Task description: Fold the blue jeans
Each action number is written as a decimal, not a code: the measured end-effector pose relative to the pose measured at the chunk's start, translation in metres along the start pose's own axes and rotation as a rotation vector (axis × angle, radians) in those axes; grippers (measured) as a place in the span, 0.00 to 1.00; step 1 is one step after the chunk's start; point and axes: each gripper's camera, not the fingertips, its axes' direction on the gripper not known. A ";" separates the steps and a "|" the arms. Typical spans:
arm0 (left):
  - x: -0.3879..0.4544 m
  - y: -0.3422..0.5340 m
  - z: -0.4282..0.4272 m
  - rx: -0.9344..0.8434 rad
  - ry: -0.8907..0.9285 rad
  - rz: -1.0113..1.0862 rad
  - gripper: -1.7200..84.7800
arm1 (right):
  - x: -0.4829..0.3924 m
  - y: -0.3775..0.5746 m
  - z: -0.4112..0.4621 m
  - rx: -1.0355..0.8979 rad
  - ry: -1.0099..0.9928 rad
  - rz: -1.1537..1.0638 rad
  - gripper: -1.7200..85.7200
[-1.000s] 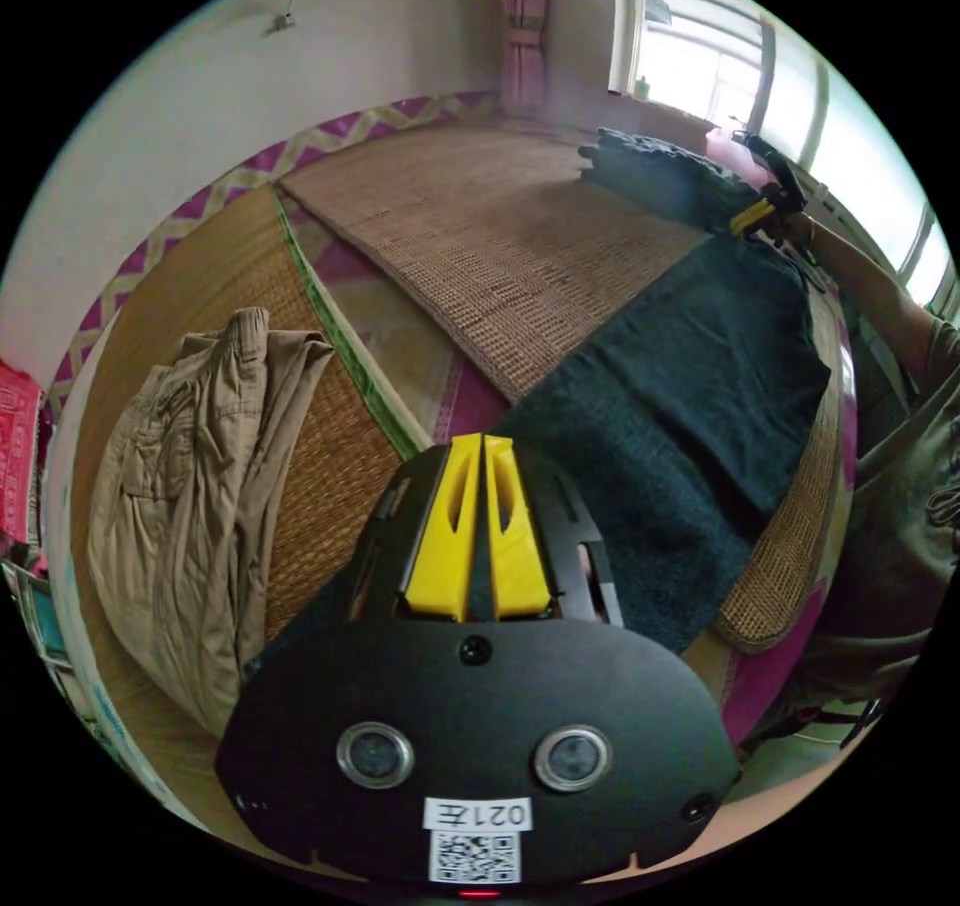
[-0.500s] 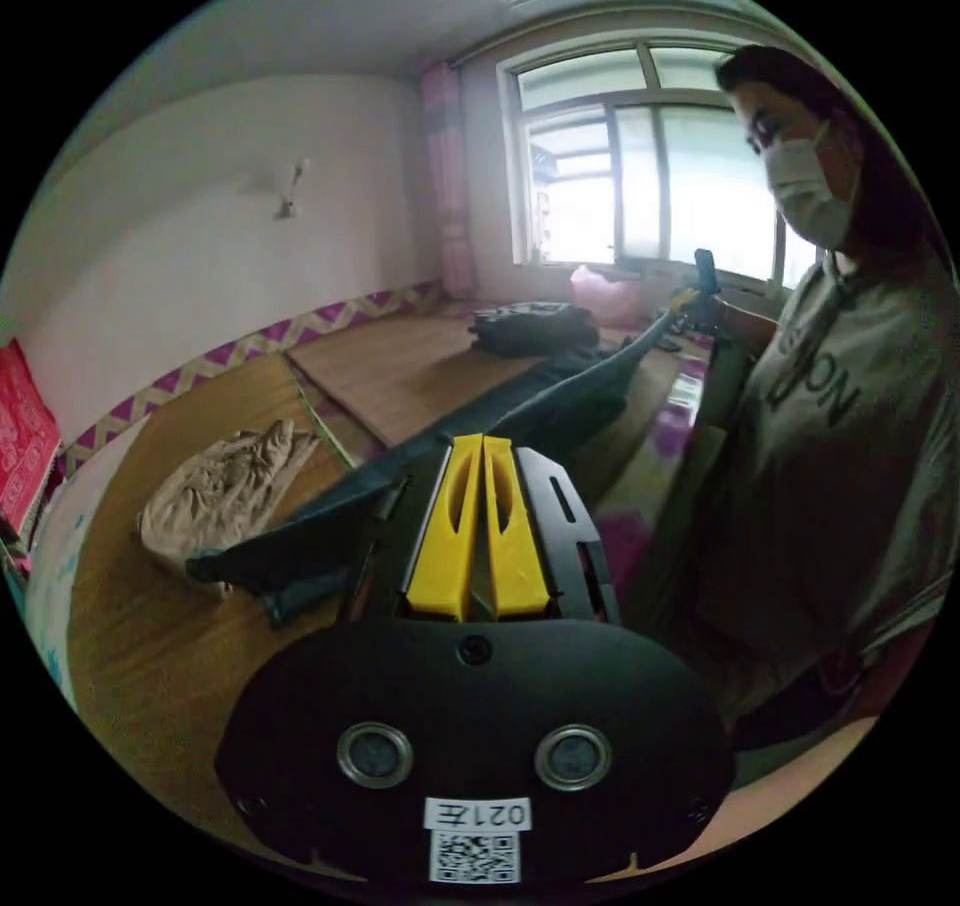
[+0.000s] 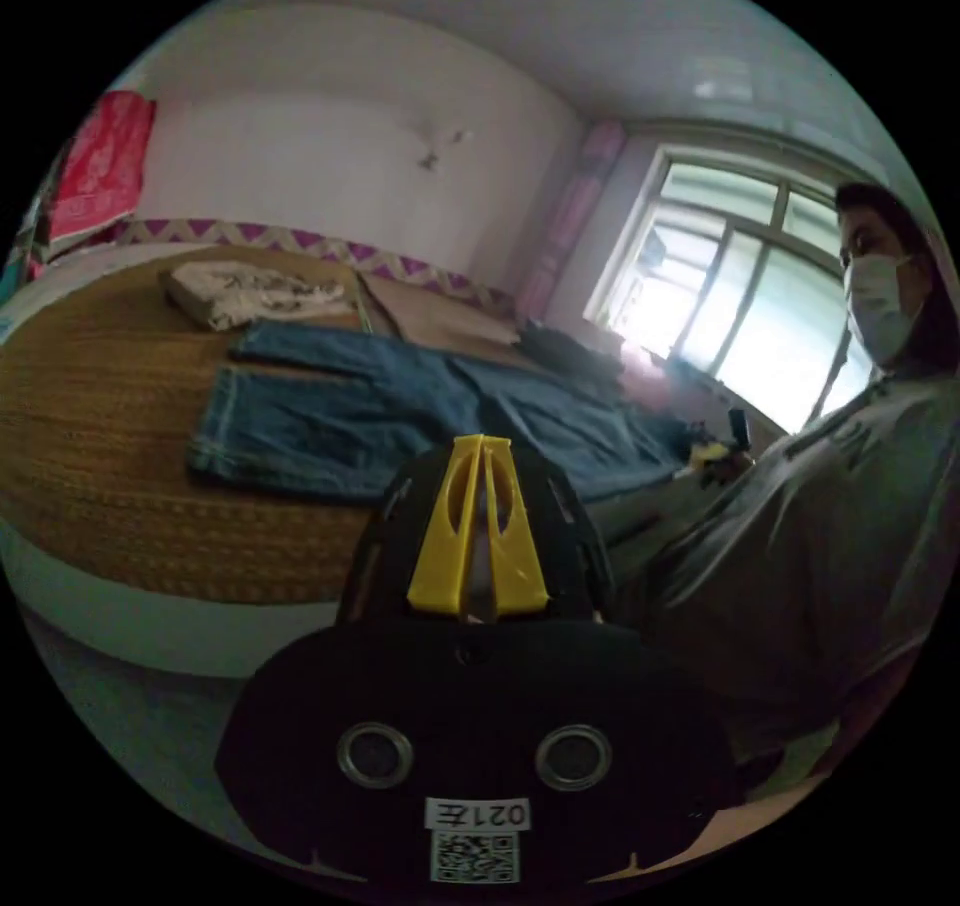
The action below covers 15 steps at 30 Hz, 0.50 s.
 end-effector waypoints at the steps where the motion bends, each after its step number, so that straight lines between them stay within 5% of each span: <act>1: -0.003 -0.010 -0.006 0.000 -0.099 -0.017 0.02 | 0.004 -0.001 -0.020 0.084 0.022 0.021 0.05; 4: -0.019 -0.034 0.006 -0.104 -0.221 -0.074 0.04 | 0.030 -0.006 -0.044 0.247 0.181 0.178 0.08; 8: -0.045 -0.038 0.042 -0.319 -0.334 -0.151 0.03 | 0.076 -0.010 -0.020 0.073 0.366 0.400 0.05; 15: -0.059 -0.025 -0.001 -0.213 -0.299 -0.215 0.01 | 0.087 0.019 -0.036 0.097 0.351 0.479 0.01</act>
